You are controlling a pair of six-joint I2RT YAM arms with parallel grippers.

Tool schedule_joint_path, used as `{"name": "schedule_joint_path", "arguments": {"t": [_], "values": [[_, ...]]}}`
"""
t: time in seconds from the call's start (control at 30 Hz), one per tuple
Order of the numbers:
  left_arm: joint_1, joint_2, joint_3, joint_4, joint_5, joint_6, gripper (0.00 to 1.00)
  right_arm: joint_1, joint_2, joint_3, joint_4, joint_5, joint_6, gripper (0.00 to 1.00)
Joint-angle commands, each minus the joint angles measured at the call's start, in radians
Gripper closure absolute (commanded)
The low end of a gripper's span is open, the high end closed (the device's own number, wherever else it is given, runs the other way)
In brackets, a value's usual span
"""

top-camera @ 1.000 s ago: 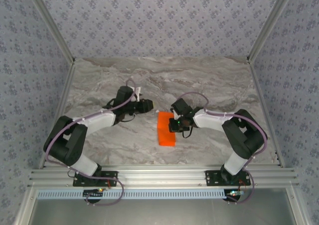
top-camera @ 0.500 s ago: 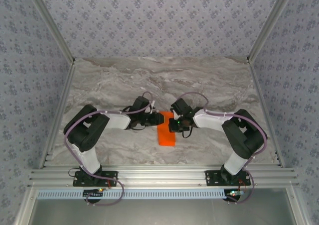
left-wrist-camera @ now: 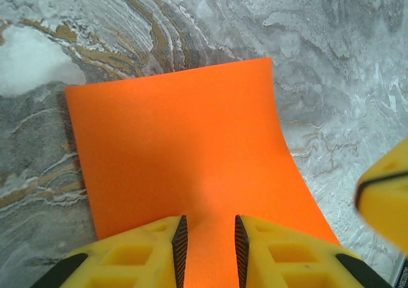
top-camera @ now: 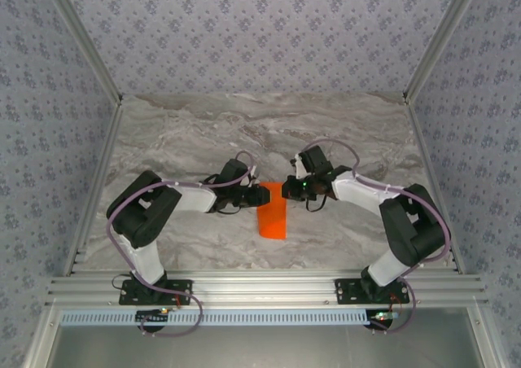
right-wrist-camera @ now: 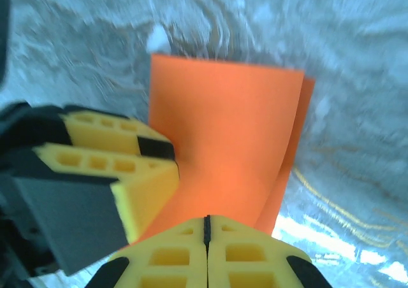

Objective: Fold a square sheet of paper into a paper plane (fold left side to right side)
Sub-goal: Hold the square sheet of paper at the center of the table.

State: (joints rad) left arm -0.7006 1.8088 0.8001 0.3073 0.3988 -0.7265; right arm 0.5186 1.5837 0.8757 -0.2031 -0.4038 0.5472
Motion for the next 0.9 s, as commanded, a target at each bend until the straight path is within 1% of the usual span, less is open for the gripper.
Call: {"name": "schedule_joint_path", "arguments": {"t": [0.0,0.23,0.5,0.67,0.87], "values": [[-0.005,0.033,0.000,-0.071,-0.048,0.015,0.72,-0.016,0.015,0.049,0.020,-0.065,-0.020,0.96],[-0.013,0.041,0.012,-0.082,-0.051,0.018,0.72,-0.011,0.152,0.111,0.048,-0.075,-0.009,0.96],[-0.014,-0.006,-0.002,-0.084,-0.052,0.034,0.72,-0.004,0.273,0.150,0.004,-0.013,-0.019,0.97],[-0.013,-0.089,-0.033,-0.066,-0.040,0.046,0.69,0.000,0.304,0.151,-0.058,0.041,-0.026,0.97],[-0.013,-0.154,-0.079,-0.007,0.004,0.033,0.68,0.010,0.310,0.140,-0.080,0.073,-0.029,0.97]]}}
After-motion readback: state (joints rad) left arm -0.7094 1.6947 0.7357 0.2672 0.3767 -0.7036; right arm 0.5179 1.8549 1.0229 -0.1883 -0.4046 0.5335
